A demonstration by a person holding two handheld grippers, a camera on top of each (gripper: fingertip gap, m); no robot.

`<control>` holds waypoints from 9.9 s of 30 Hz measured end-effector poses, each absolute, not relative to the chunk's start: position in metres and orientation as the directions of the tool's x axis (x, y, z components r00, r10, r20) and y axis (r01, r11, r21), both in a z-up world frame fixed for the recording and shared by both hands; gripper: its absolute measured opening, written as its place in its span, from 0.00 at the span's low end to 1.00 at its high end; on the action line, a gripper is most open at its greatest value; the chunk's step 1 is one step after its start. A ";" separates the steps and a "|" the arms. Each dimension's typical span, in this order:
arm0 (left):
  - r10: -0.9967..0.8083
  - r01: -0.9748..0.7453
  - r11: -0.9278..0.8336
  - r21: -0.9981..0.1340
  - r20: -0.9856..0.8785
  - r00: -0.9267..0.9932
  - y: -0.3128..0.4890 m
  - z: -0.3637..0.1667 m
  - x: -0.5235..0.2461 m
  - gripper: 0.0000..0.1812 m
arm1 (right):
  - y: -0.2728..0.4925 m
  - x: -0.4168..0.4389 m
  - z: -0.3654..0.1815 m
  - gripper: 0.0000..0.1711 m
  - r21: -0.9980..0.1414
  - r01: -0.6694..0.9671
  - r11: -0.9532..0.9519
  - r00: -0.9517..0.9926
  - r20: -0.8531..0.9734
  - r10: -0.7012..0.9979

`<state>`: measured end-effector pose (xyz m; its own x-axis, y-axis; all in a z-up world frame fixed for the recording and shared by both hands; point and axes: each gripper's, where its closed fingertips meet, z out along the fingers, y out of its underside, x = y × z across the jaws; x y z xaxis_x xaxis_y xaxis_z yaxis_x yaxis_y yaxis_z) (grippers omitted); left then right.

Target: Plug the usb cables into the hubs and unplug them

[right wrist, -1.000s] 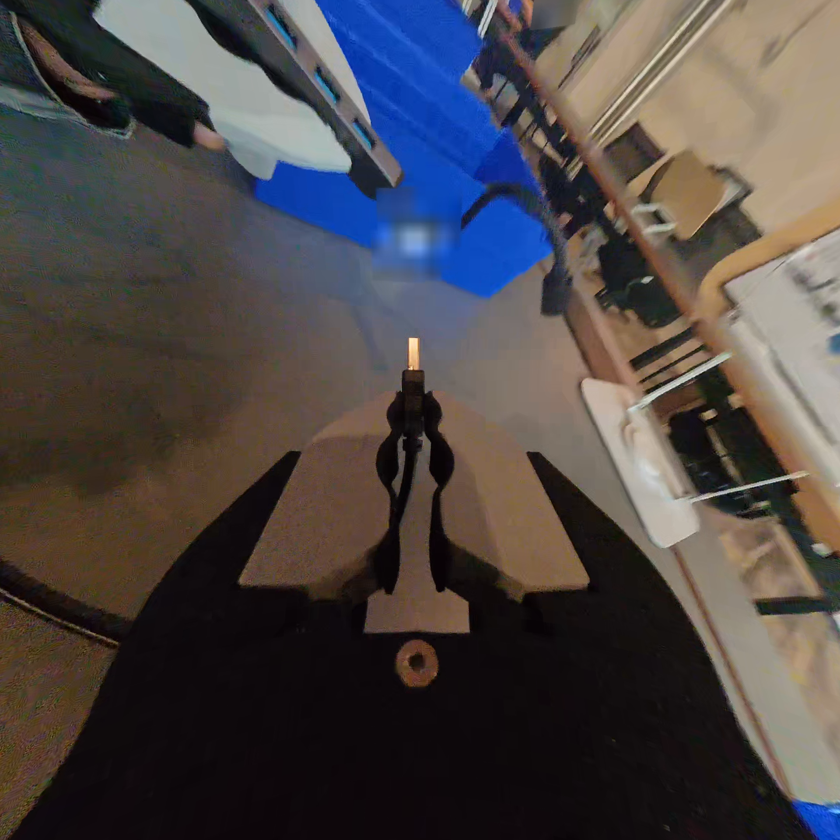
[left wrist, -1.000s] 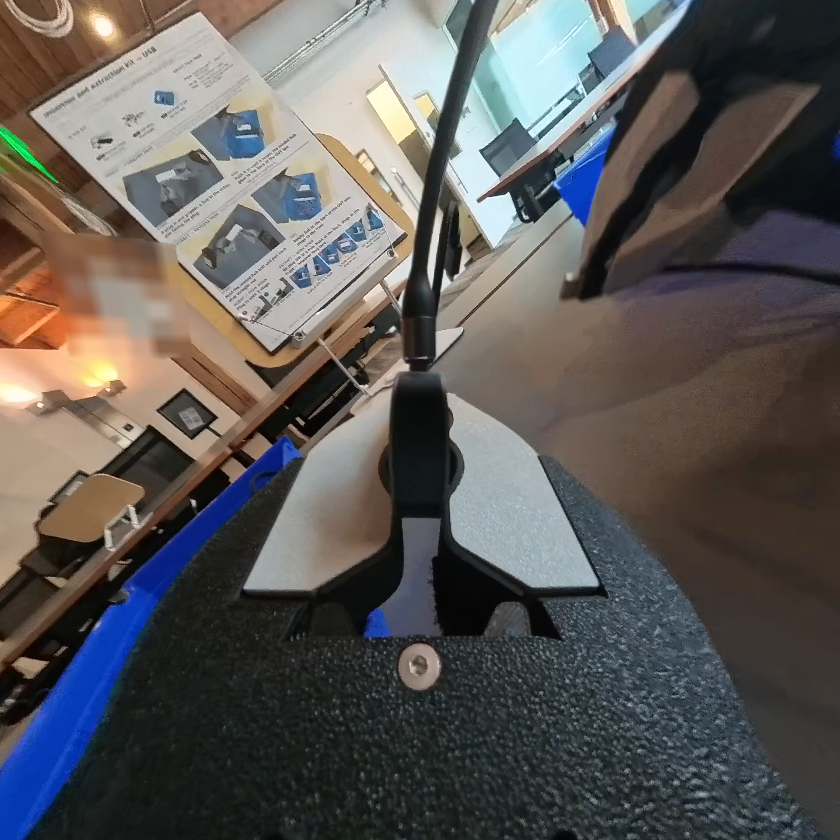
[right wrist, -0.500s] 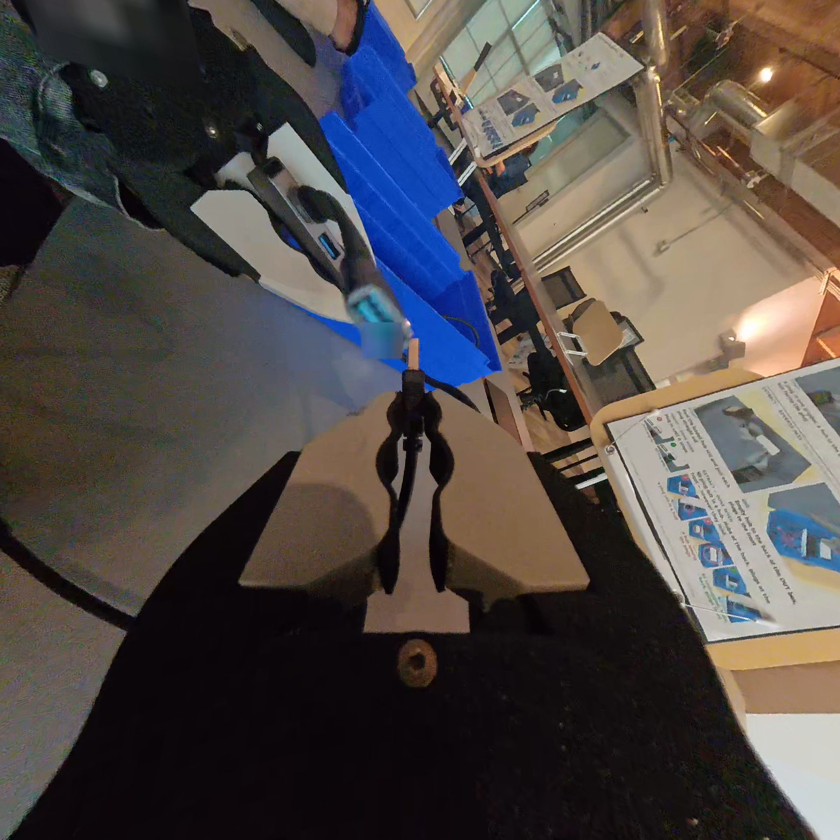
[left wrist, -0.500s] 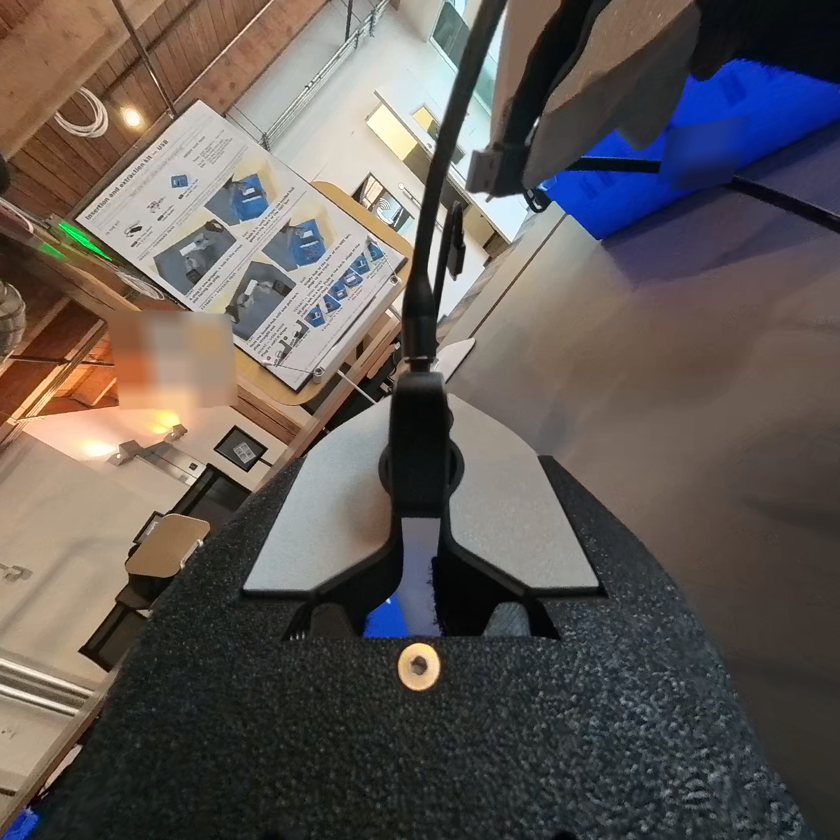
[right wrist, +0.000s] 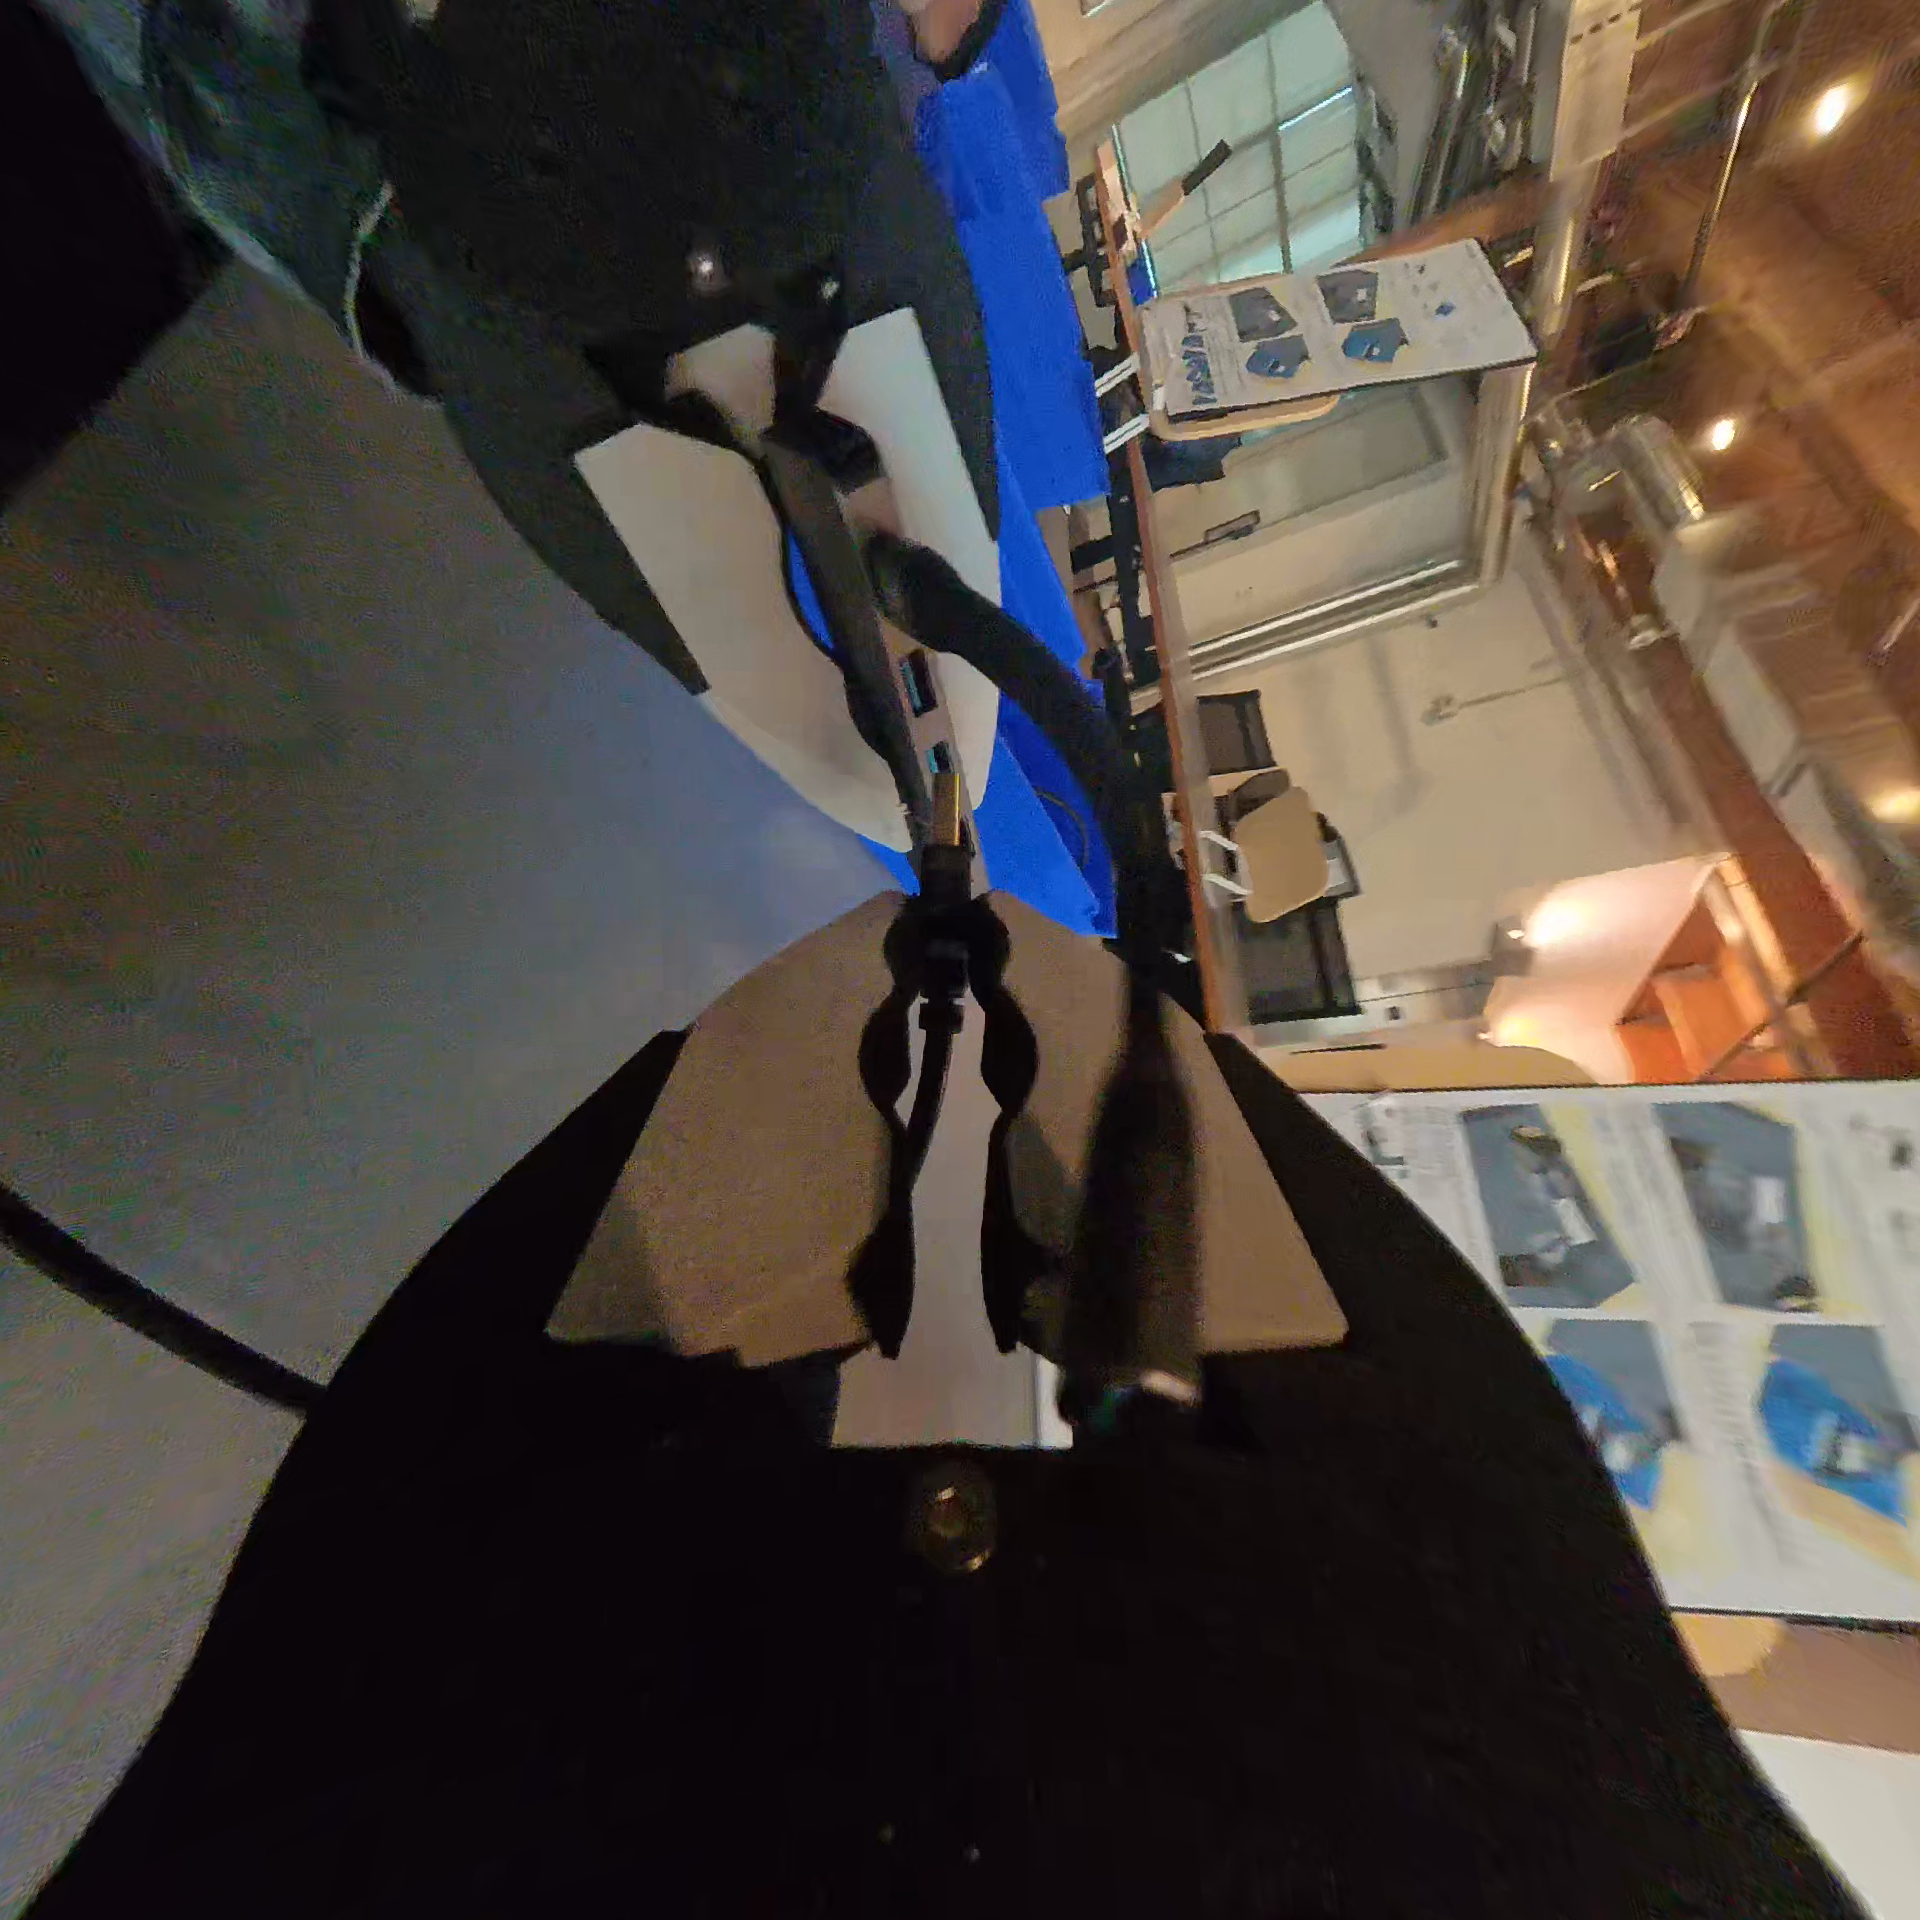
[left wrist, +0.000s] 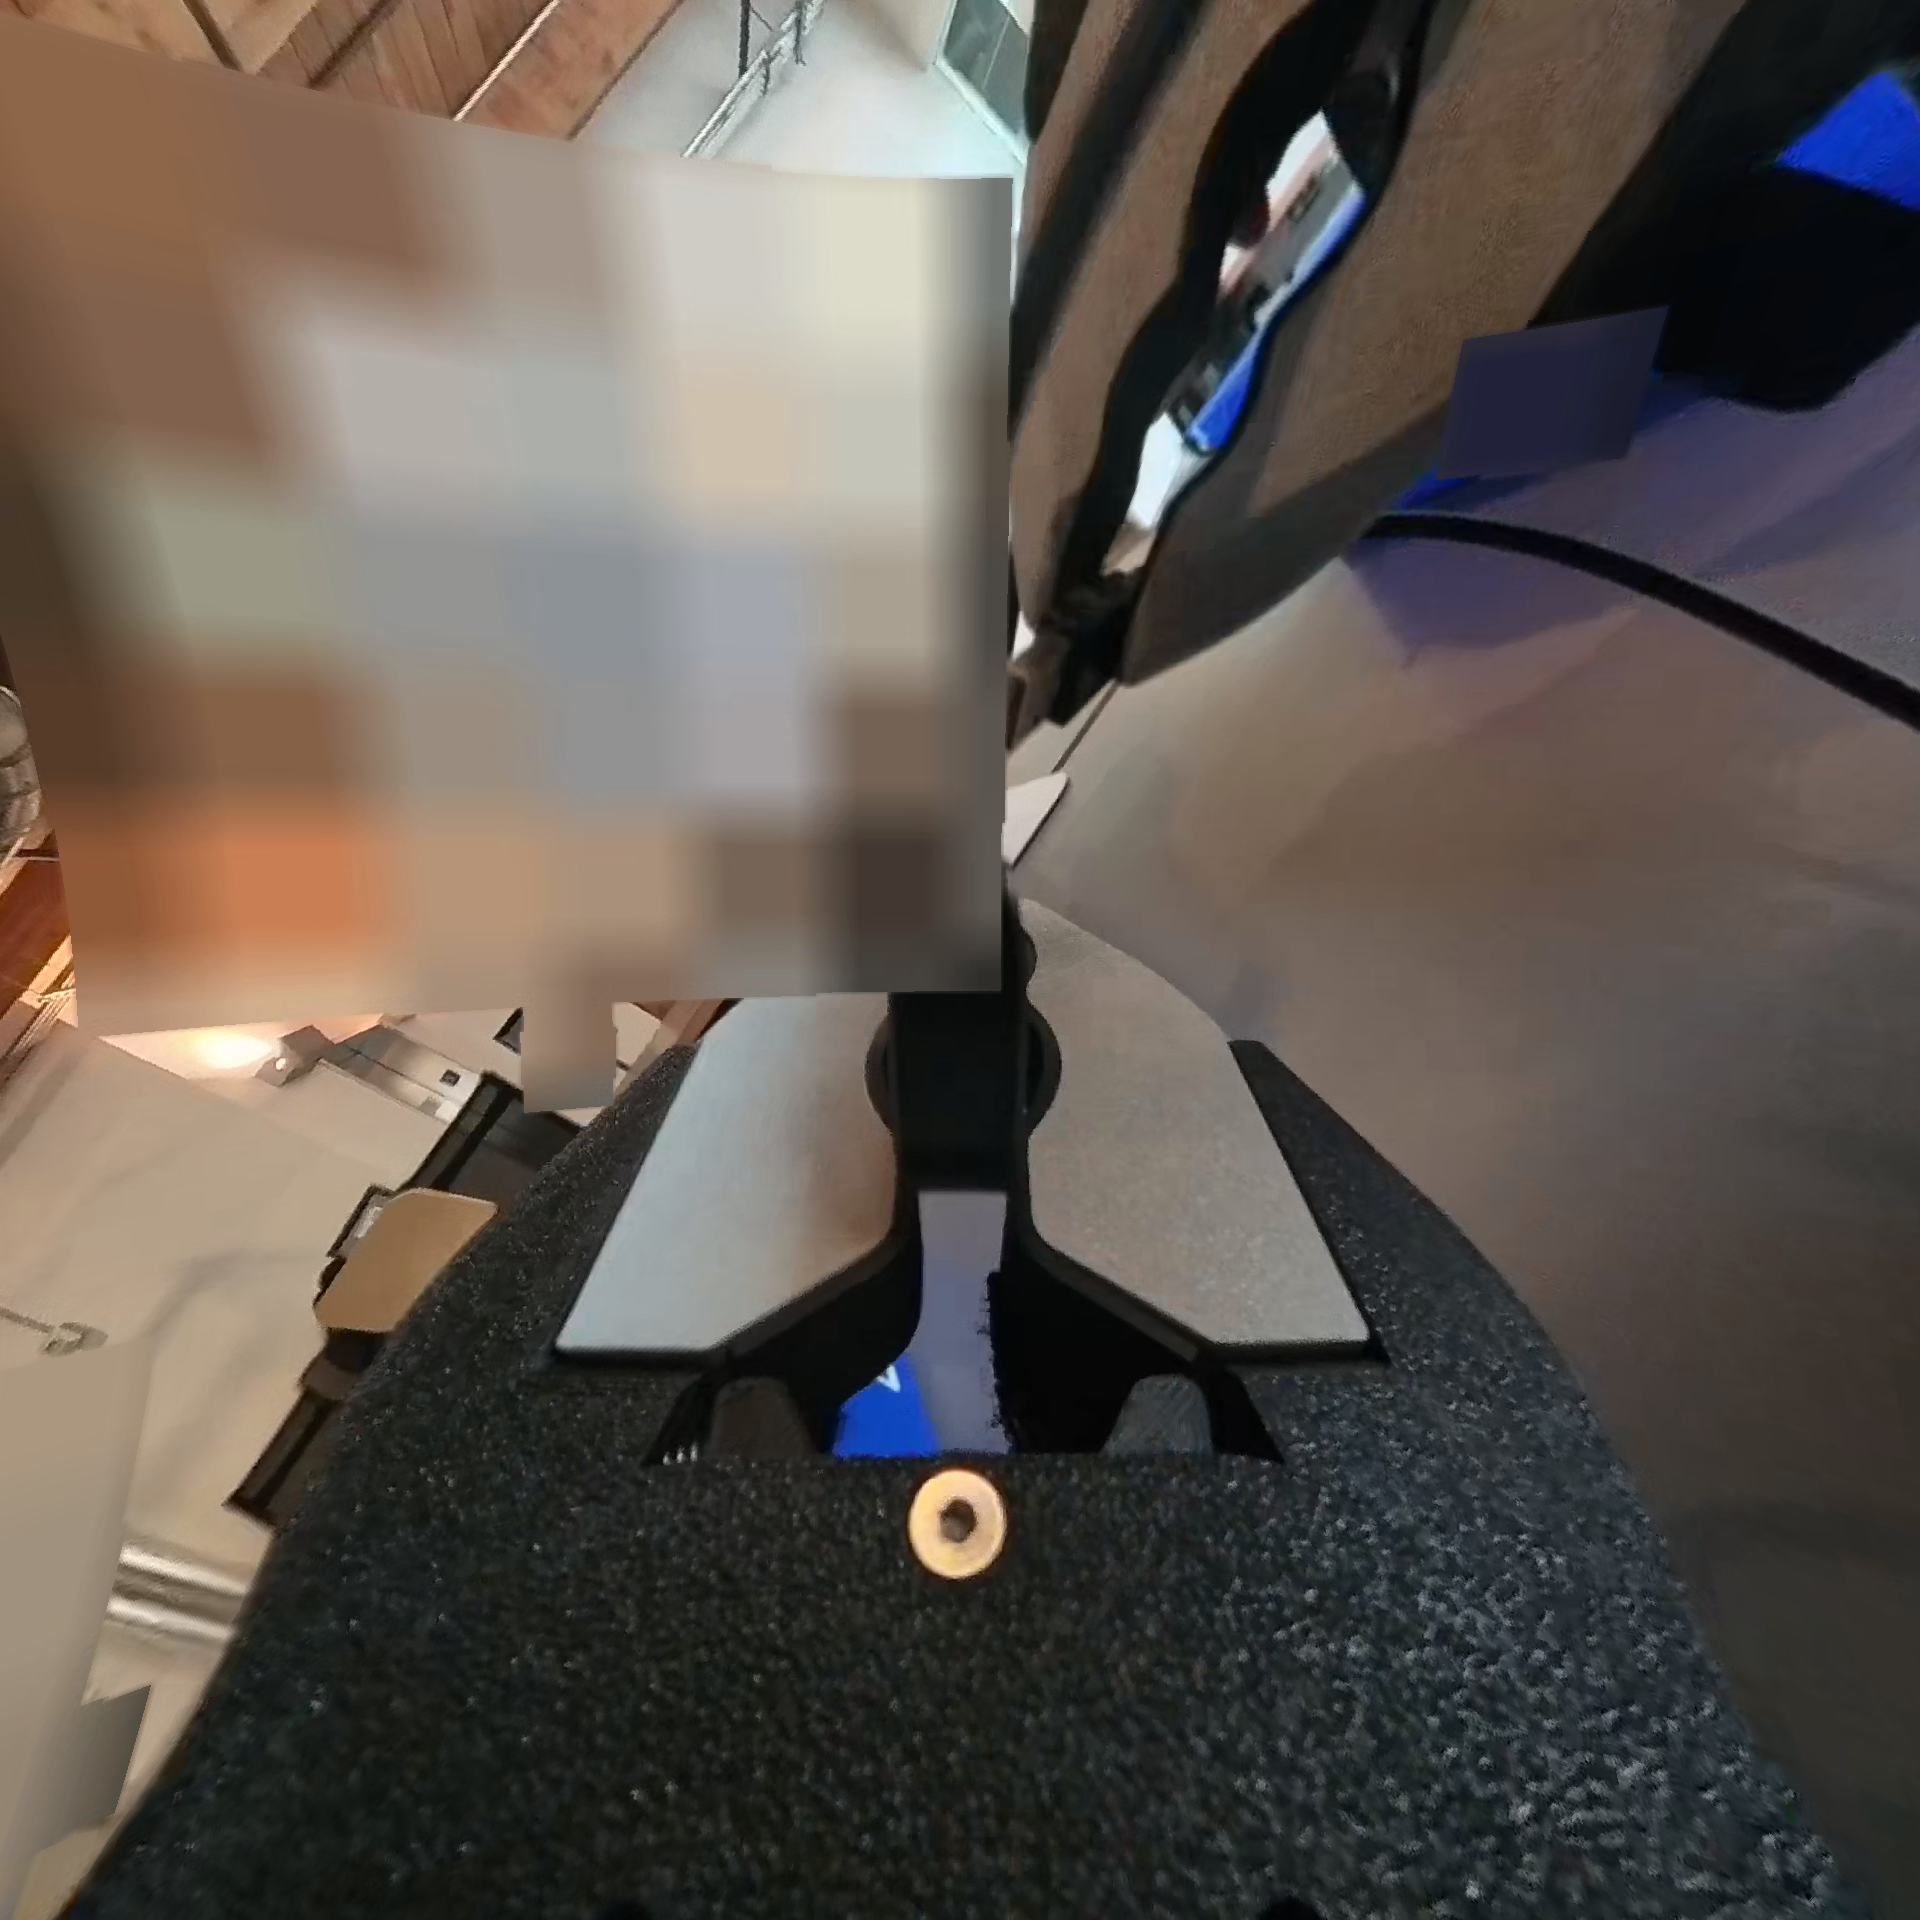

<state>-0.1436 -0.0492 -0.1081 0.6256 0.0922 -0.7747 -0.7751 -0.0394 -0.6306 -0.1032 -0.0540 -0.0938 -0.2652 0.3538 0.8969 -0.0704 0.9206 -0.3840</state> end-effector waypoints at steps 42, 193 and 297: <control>0.185 -0.854 -0.366 -0.369 -0.928 0.322 -0.041 -0.086 -0.149 0.07 | -0.053 -0.099 -0.074 0.04 0.065 0.212 0.975 -0.122 0.992 -0.040; -0.542 0.217 0.077 -0.973 0.142 0.828 -0.044 -0.056 -0.100 0.32 | -0.027 -0.075 -0.037 0.07 -0.981 -0.181 0.073 -0.561 0.164 0.811; 0.510 -0.415 0.421 -0.806 -0.169 0.844 -0.174 0.089 -0.319 0.17 | 0.132 0.066 0.038 0.25 -0.835 0.123 0.536 0.395 0.537 0.746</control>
<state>-0.3192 -0.1744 0.0889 0.8436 0.5099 -0.1685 -0.4154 0.4208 -0.8065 0.0664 0.1321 0.0384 0.3946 0.7458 0.5368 0.1232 0.5360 -0.8352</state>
